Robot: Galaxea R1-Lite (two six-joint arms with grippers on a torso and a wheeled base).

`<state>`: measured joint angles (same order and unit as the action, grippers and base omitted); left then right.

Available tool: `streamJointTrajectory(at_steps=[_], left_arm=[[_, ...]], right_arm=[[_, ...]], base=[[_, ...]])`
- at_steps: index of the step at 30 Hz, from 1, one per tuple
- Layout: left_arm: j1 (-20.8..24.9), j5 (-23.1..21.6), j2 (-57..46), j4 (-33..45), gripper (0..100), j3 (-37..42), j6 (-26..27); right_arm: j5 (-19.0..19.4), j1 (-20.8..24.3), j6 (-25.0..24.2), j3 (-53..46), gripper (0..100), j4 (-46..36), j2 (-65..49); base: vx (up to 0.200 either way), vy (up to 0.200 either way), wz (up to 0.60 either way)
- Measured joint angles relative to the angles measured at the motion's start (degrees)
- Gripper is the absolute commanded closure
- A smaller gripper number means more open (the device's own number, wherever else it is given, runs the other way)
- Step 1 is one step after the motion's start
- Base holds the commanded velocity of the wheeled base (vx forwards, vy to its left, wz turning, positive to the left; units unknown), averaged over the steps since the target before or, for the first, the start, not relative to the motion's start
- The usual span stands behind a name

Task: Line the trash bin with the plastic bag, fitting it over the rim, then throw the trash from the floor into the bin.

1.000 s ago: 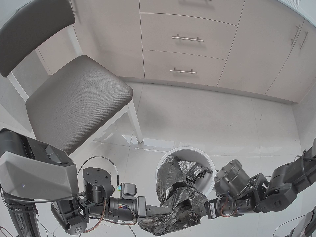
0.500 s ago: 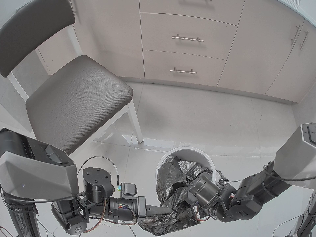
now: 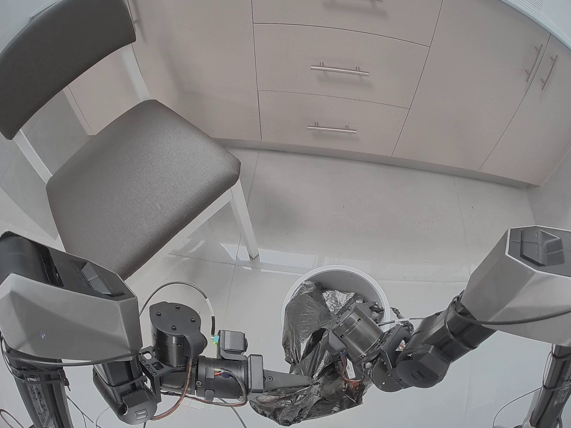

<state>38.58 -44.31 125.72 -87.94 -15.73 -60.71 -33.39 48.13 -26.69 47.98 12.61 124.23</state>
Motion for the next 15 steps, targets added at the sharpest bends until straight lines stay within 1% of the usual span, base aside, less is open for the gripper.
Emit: streamJointTrajectory(at_steps=[6, 15], left_arm=[[0.0, 0.0, 0.0, 0.0, 100, 0.0, 0.1], [0.0, 0.1, 0.2, 0.0, 100, -0.2, 0.6]], right_arm=[[-1.7, -4.1, 0.9, -0.4, 0, 0.5, -0.6], [-1.4, -8.6, 2.7, -1.7, 0, 0.7, -5.1]], base=[[0.0, 0.0, 0.0], [0.0, 0.0, 0.0]])
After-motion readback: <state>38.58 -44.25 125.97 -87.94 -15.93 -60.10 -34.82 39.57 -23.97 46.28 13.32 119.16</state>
